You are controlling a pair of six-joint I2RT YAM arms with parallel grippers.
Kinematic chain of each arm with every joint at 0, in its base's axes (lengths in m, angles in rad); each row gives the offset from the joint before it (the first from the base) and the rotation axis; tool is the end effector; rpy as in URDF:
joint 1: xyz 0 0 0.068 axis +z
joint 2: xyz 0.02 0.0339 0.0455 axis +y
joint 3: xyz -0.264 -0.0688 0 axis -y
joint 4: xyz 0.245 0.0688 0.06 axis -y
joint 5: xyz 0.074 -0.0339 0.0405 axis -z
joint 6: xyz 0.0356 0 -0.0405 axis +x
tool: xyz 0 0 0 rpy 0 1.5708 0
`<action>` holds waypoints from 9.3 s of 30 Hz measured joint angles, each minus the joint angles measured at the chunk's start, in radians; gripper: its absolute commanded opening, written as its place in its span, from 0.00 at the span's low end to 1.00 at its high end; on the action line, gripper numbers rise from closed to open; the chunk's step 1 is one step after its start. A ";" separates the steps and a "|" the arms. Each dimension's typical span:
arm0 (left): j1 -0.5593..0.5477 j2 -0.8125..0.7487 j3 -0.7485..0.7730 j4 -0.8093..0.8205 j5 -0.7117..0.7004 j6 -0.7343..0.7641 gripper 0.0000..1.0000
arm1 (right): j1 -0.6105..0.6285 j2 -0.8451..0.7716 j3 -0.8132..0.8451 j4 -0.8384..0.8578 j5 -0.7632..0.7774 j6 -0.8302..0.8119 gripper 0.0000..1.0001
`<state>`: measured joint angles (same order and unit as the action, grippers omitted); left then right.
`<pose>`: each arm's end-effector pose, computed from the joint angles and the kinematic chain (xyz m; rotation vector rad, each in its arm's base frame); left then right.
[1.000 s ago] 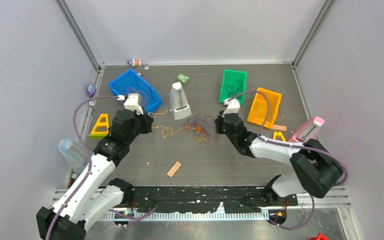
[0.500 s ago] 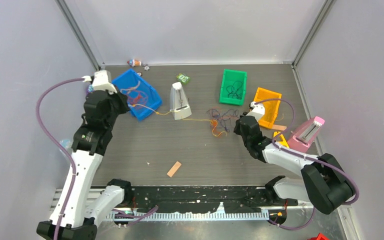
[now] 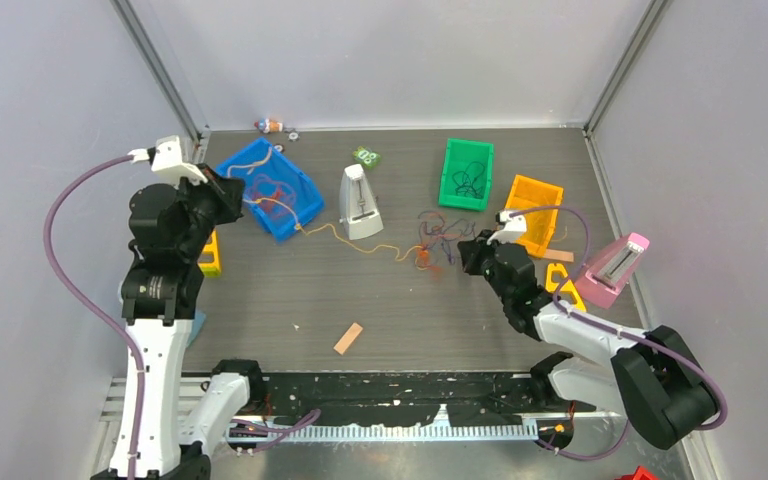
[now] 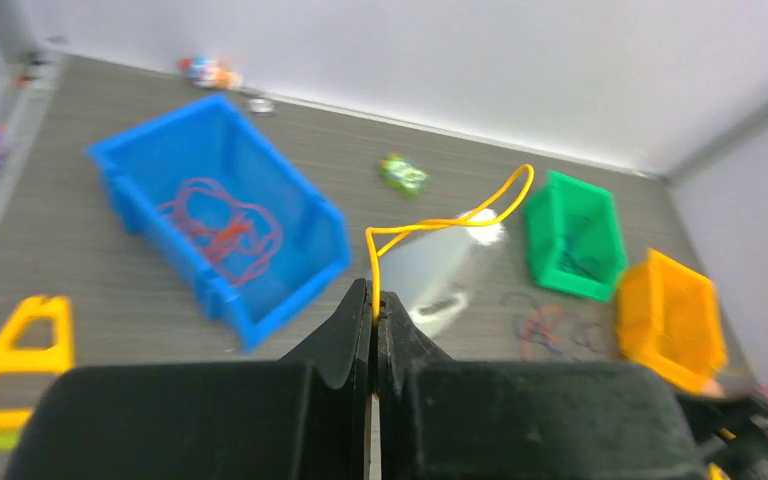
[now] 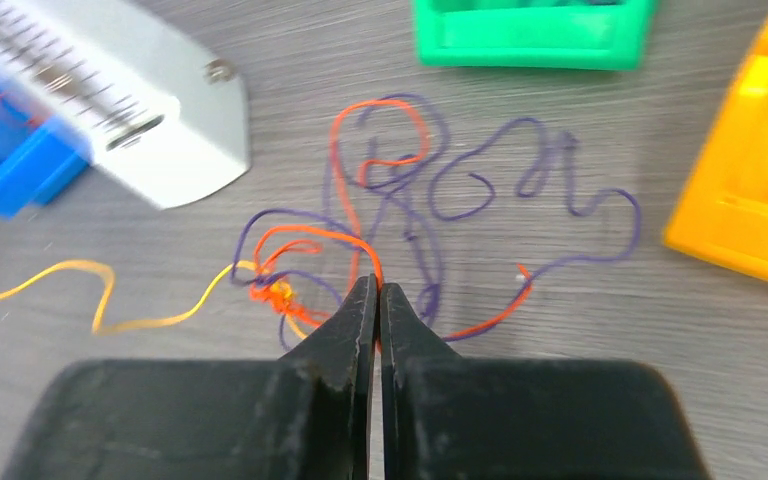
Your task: Untangle the cables
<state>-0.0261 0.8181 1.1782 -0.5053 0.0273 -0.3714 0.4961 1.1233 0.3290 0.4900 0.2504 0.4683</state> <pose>0.1560 -0.0050 0.4328 -0.2765 1.7040 -0.3177 0.2010 0.0988 0.1863 0.1475 1.8820 0.4303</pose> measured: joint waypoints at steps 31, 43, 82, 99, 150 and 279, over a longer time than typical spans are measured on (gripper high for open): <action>-0.031 0.021 0.276 -0.023 0.457 -0.013 0.00 | 0.294 0.464 0.569 -0.172 -0.527 -0.353 0.51; -0.031 0.019 0.235 -0.018 0.455 -0.002 0.00 | 0.322 0.500 0.612 -0.268 -0.555 -0.310 0.06; -0.340 0.093 -0.351 0.429 0.527 -0.128 0.00 | 0.401 0.237 0.832 -0.660 -0.450 -0.172 0.11; -0.341 0.124 -0.359 0.515 0.573 -0.216 0.00 | 0.401 0.237 0.675 -0.310 -0.602 -0.148 0.25; -0.400 0.264 -0.555 0.451 0.428 -0.067 0.79 | 0.037 -0.191 0.469 -0.790 0.022 0.112 0.61; -0.780 1.155 0.131 0.228 0.245 0.179 0.77 | -0.066 -0.256 0.618 -1.102 -0.171 -0.122 0.05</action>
<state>-0.8059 1.9732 1.3094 -0.2775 0.2722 -0.1921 0.4297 0.8673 0.9466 -0.6117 0.0792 0.3462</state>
